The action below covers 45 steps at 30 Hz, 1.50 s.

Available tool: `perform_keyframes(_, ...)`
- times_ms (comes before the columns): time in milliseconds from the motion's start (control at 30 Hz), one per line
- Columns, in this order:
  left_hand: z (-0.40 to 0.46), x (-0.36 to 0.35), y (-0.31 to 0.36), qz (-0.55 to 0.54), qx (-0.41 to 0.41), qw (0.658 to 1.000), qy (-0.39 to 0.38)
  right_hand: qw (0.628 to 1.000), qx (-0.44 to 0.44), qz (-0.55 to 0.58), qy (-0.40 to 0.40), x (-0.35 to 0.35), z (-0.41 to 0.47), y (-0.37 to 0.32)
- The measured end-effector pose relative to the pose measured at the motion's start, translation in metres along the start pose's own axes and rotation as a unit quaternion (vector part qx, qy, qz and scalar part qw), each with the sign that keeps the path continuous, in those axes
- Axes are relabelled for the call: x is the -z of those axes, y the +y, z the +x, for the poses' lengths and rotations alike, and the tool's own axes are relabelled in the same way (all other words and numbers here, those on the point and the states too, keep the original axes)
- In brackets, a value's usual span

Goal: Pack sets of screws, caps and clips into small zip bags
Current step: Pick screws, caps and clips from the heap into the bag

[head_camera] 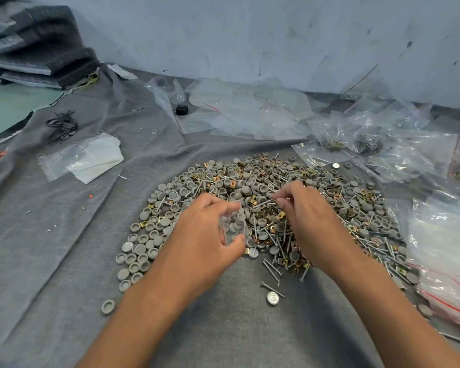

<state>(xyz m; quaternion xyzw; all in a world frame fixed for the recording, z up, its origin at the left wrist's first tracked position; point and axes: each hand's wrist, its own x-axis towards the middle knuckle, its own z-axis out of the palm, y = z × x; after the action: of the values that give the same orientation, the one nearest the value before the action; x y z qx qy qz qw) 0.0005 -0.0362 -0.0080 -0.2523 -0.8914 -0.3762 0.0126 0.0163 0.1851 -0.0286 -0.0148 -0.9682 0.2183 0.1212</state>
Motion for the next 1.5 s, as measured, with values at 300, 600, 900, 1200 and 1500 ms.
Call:
perform_keyframes(300, 0.0, -0.001, -0.001, 0.0, -0.001, 1.0, 0.0, 0.993, 0.066, -0.098, 0.006, 0.0, -0.003, -0.002)
perform_keyframes(600, 0.0, -0.002, -0.002, 0.005, -0.004, 1.0, 0.0, 0.998, 0.025, -0.055, -0.018, -0.004, 0.003, -0.007)
perform_keyframes(900, 0.0, -0.003, -0.002, 0.01, -0.008, 1.0, 0.001, 0.993, 0.023, -0.09, -0.077, -0.001, 0.0, -0.009)
perform_keyframes(1200, 0.001, -0.004, -0.005, 0.005, -0.012, 1.0, 0.013, 0.988, 0.084, 0.129, -0.032, 0.025, -0.007, -0.041)
perform_keyframes(1500, 0.001, -0.004, -0.004, 0.005, -0.02, 1.0, 0.015, 0.98, 0.164, 0.104, 0.045, 0.017, -0.017, -0.056)
